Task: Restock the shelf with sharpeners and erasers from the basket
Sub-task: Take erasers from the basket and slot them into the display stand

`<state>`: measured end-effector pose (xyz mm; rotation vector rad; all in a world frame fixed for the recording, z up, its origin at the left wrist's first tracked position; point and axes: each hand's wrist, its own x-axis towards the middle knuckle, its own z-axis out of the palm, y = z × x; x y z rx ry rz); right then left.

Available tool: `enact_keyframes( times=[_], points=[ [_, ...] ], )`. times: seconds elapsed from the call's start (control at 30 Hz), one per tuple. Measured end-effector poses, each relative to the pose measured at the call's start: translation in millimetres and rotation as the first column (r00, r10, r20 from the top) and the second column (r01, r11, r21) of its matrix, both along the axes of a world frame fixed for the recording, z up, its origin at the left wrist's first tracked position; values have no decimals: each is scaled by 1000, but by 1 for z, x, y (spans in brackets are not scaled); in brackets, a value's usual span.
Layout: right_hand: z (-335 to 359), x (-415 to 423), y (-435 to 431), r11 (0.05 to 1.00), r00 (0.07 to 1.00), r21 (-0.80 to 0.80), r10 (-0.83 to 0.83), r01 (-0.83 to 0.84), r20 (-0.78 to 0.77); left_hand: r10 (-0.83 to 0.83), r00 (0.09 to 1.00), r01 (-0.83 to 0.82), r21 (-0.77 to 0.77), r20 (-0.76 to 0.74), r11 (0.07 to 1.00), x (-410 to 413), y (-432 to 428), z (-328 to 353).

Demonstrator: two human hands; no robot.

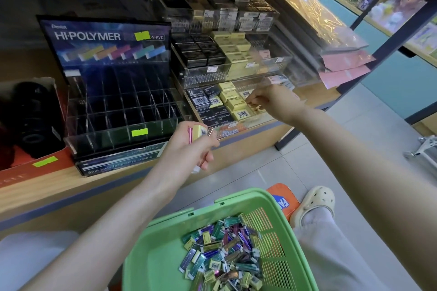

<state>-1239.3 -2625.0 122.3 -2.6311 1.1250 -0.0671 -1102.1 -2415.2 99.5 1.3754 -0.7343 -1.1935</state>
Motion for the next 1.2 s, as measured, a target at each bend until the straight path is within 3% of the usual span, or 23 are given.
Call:
enact_keyframes(
  times=[0.1,0.2,0.3,0.43,0.63,0.77,0.87,0.93,1.07,1.2],
  points=[
    [-8,-8,11,992,998,-113,59,-59,4,-8,999,7,-32,-44,999,0,1,3],
    [-7,-10,39,975,948,-221,65,6,313,-26,1000,27,-85,10,996,-1,2,1],
    [5,-1,82,995,851,-101,73,-24,520,-42,999,45,-131,21,990,-1,3,-1],
    [7,10,121,963,904,202,81,-181,421,-49,999,49,-153,2,987,-1,5,-1],
    [11,13,129,957,841,287,-123,-39,527,-37,999,38,-131,9,991,2,11,2],
    [14,18,138,953,877,304,-133,-16,461,-100,966,128,-106,236,986,14,17,1],
    [13,25,145,917,927,398,-119,-35,356,-123,873,168,-53,472,984,22,24,-5],
    [11,30,149,878,930,476,-140,-42,340,-151,837,180,-4,526,984,26,29,-9],
    [14,35,151,801,865,598,-293,-10,407,-126,877,142,1,464,990,32,35,-6],
    [26,29,128,763,698,642,-502,78,511,6,955,-5,-6,297,1000,40,38,4]
  ],
)
